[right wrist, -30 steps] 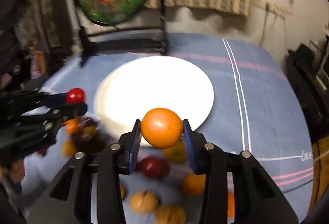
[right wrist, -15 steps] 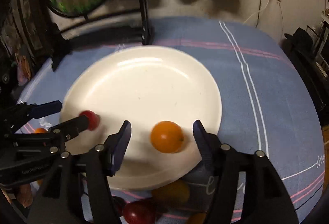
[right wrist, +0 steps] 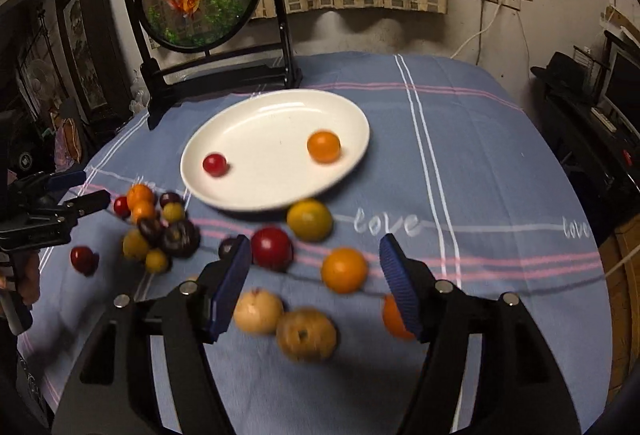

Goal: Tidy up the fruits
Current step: 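Grasp the large red plum with the left tool while the right tool grasps a speckled fruit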

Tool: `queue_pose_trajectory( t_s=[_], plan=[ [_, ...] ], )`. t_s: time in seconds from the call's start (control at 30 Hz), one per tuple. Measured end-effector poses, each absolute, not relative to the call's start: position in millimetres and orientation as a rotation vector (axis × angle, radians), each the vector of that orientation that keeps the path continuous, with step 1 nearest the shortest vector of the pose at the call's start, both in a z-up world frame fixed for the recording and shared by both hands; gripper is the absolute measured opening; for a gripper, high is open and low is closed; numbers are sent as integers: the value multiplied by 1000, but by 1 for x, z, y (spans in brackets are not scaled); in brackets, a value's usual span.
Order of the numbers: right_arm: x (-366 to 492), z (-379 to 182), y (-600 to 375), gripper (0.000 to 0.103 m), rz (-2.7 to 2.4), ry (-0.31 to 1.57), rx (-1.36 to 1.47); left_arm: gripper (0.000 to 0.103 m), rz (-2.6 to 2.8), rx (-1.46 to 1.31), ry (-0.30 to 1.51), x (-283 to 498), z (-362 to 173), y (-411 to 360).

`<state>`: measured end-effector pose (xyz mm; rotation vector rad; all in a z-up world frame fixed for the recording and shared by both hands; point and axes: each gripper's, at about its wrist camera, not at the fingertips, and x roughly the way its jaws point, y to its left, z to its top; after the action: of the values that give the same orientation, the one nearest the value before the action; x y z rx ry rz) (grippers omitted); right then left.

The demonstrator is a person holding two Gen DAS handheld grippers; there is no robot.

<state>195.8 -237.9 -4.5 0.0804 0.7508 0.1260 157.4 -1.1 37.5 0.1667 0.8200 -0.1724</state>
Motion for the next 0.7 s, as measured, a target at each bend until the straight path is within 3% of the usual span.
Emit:
queue_pose_trajectory(
  t_s=[0.27, 0.53, 0.7],
  plan=[
    [132, -33, -255, 67, 109, 776, 178, 86, -158, 149, 826, 88, 9, 27],
    [100, -51, -266, 67, 115, 779, 279, 85, -82, 134, 845, 79, -8, 65],
    [96, -52, -262, 67, 128, 780, 280, 68, -79, 104, 879, 93, -22, 75]
  ],
)
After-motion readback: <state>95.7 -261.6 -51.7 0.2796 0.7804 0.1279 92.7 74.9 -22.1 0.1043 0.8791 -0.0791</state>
